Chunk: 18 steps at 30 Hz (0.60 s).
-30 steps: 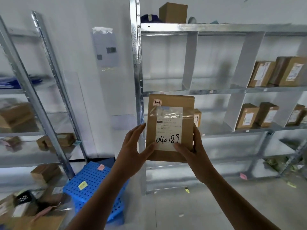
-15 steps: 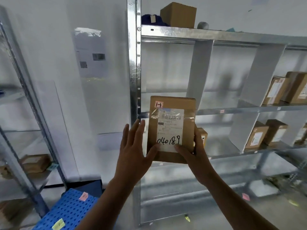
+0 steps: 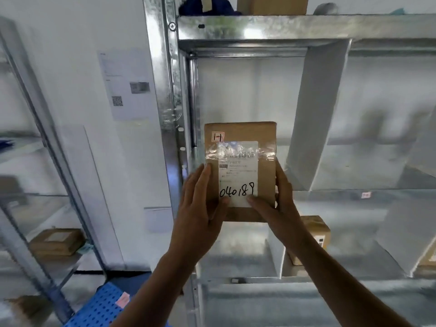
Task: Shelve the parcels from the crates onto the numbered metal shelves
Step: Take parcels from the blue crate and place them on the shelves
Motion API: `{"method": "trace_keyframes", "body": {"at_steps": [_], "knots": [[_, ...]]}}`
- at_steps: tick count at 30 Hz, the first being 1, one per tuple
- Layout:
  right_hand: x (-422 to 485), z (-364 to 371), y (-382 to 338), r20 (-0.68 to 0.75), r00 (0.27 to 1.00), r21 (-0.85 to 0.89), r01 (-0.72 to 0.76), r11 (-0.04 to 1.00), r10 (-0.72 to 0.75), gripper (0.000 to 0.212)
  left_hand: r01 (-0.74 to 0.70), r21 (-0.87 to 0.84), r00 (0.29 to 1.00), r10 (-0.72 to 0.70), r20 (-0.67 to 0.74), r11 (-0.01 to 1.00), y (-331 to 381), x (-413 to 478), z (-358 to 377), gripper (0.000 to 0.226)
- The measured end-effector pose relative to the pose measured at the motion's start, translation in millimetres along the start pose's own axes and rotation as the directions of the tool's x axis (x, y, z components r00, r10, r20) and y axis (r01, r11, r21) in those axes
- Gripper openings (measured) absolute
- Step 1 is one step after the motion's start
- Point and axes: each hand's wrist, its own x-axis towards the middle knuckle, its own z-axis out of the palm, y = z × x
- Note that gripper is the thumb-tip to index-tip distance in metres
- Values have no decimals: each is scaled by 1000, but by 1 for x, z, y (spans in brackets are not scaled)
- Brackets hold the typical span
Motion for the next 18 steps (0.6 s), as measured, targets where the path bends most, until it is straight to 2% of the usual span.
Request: {"method": "trace_keyframes", "body": {"at_steps": [4,9,14,18], "knots": [[63,-10,17,40,999,25,22,999,-23,95,70,165,996,-60,-68,984,-18,29,14,78],[116,-5,49,78,996,-108,45,993,-36,93,128,441,992,-115,-55,888,-36,52,28,83],[139,10,75,69,996,-176,64,982,-53,92,83,576,996,-59,-61,813,-44,59,39,75],[143,14,83,55,996,-184,79,980,-70,97,-39,571,999,53,-8,820,-46,56,57,74]]}}
